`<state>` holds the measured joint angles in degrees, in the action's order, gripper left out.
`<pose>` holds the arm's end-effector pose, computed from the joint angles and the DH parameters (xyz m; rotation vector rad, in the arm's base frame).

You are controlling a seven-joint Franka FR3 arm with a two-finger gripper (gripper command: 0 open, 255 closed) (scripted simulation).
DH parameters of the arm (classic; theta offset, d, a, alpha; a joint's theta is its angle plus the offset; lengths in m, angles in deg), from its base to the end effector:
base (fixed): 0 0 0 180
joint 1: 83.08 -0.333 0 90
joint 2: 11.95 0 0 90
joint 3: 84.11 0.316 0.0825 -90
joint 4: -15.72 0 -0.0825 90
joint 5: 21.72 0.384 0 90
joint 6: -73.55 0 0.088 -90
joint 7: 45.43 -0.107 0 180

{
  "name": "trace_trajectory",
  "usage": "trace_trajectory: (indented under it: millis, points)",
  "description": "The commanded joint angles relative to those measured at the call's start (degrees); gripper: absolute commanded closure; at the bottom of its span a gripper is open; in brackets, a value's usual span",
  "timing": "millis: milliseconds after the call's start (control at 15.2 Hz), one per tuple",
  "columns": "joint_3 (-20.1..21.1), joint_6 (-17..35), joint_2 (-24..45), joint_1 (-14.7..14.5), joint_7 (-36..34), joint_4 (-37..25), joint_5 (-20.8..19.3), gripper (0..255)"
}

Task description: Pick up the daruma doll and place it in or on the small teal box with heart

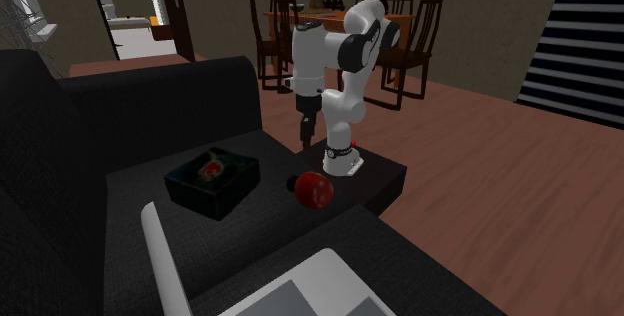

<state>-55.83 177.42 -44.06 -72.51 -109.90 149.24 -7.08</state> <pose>0.3707 0.1632 0.5155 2.7896 -1.4273 0.0013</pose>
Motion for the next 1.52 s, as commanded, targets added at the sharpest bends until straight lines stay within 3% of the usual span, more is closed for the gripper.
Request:
trace_trajectory:
  millis: [0, 462, 924, 1452]
  points:
    - [3.2, 3.24, 3.79, 2.17, -7.41, -1.61, 0.33, 0]
    - [12.44, 12.62, 17.76, 9.5, -30.71, -8.12, -4.15, 0]
    - [13.85, 18.75, 20.57, 9.74, -31.87, -4.4, -5.47, 0]
    - [13.83, 18.74, 20.57, 9.72, -31.86, -4.4, -5.47, 0]
